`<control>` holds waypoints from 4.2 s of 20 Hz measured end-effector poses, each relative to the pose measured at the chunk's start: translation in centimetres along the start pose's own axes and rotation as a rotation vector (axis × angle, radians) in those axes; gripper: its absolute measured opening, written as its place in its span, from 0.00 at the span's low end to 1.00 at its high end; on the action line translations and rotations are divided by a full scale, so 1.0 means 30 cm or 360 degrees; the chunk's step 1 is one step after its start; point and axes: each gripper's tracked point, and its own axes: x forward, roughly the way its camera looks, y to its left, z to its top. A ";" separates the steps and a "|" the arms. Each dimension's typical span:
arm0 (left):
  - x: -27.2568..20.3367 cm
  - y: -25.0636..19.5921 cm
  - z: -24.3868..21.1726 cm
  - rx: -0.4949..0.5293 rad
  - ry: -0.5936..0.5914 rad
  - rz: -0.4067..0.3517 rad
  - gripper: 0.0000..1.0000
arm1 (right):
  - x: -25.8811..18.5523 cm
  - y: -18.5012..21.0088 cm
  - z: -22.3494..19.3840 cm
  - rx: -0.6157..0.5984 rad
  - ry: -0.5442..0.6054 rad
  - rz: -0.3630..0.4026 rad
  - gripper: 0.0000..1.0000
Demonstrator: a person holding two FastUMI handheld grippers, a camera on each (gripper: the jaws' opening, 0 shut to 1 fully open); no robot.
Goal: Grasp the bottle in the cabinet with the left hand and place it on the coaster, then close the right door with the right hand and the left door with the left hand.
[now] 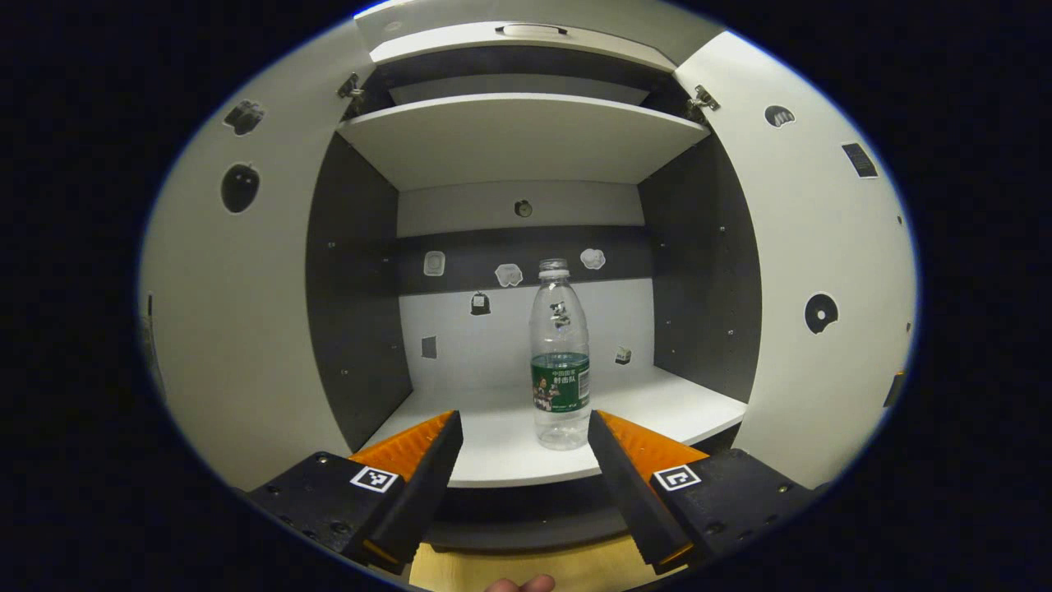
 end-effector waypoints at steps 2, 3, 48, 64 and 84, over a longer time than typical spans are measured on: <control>0.074 -0.029 0.004 -0.0012 0.0007 -0.0030 0.97 | 0.005 -0.021 -0.008 -0.0010 0.0018 -0.0031 1.00; 0.111 -0.040 0.009 -0.0017 0.0004 -0.0044 0.97 | 0.008 -0.034 -0.011 -0.0011 0.0025 -0.0049 1.00; -0.494 -0.343 -0.568 -0.0047 0.0201 -0.0123 0.78 | -0.259 -0.390 -0.214 0.0120 0.0225 -0.0102 1.00; -0.546 -0.420 -1.035 -0.0023 0.0481 -0.0073 0.79 | -0.204 -0.477 -0.390 0.0098 0.0454 -0.0075 1.00; -0.658 -0.388 -1.033 0.0025 0.0464 -0.0013 0.88 | -0.196 -0.444 -0.433 0.0127 0.0510 -0.0005 1.00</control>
